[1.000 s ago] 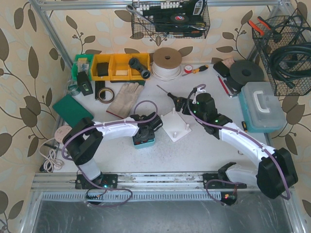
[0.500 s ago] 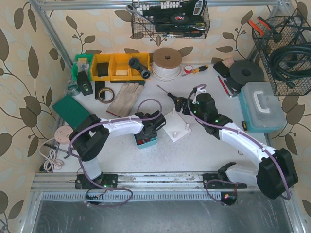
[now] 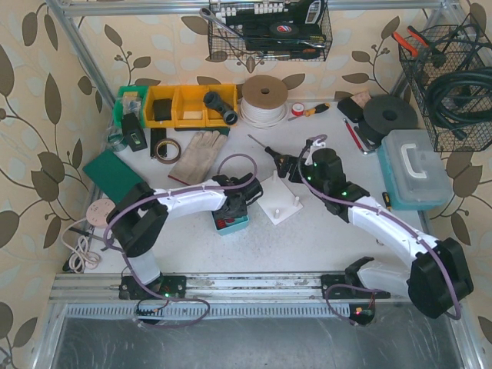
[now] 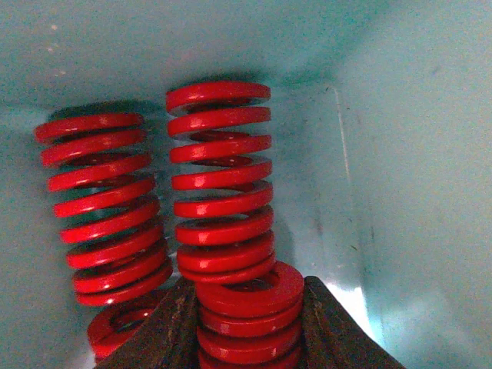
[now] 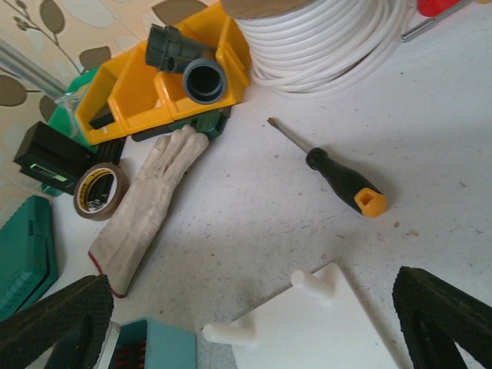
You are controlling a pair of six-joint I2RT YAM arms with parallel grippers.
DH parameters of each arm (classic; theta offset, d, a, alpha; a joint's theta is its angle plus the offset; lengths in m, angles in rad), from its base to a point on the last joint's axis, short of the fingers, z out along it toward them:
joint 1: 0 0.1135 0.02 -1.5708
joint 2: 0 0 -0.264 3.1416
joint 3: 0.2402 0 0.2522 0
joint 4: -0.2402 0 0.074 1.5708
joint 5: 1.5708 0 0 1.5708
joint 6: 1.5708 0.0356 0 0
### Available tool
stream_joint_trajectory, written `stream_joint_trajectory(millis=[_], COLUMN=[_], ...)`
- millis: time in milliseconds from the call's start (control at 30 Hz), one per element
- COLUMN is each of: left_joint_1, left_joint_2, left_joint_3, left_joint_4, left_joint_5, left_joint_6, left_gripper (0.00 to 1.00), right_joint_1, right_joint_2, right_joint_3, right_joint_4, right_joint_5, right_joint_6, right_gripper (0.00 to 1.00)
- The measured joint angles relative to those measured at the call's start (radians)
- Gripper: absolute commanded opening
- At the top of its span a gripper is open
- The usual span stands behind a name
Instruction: Install the large spring
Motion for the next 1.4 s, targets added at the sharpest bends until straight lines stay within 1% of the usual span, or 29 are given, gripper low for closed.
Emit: stream_joint_trajectory(millis=[167,300,433,533,633,733,833,933,1000,1067,1167,1267,1400], left_joint_1=[0.0,0.0,0.002,0.021,0.071,0.134,0.179,0.185,0.185,0.185,0.185,0.181,0.137], left_joint_2=[-0.095,-0.186,-0.29,-0.391,-0.526,-0.668,-0.741,-0.75,-0.755,-0.768,-0.804,-0.838,-0.846], left_joint_3=[0.002,0.002,0.001,-0.014,-0.081,-0.183,-0.237,-0.238,-0.238,-0.24,-0.27,-0.32,-0.369], left_joint_4=[-0.016,-0.017,-0.021,-0.006,0.058,0.157,0.238,0.307,0.34,0.367,0.425,0.487,0.549], left_joint_5=[-0.019,-0.029,-0.048,-0.041,-0.003,0.051,0.104,0.152,0.177,0.197,0.218,0.222,0.212], left_joint_6=[0.001,0.002,0.002,-0.005,-0.041,-0.11,-0.183,-0.248,-0.293,-0.336,-0.398,-0.447,-0.484], left_gripper=[0.0,0.0,0.0,0.0,0.0,0.0,0.0,0.0,0.0,0.0,0.0,0.0,0.0], right_joint_1=[0.0,0.0,0.0,0.0,0.0,0.013,0.111,0.261,0.322,0.36,0.407,0.438,0.449], right_joint_2=[-0.038,-0.043,-0.039,-0.038,-0.05,-0.079,-0.109,-0.138,-0.137,-0.114,-0.056,0.001,0.048], right_joint_3=[-0.039,-0.042,-0.041,-0.042,-0.079,-0.174,-0.245,-0.261,-0.261,-0.261,-0.261,-0.261,-0.261], right_joint_4=[0.058,0.072,0.074,0.089,0.178,0.308,0.416,0.495,0.555,0.613,0.677,0.704,0.726], right_joint_5=[-0.045,-0.076,-0.132,-0.185,-0.227,-0.248,-0.201,-0.126,-0.095,-0.053,-0.001,0.013,0.035], right_joint_6=[-0.015,-0.017,0.006,0.052,0.127,0.184,0.163,0.071,0.022,-0.005,-0.024,-0.026,-0.006], right_gripper=[0.98,0.96,0.92,0.91,0.9,0.89,0.87,0.82,0.82,0.83,0.8,0.77,0.76])
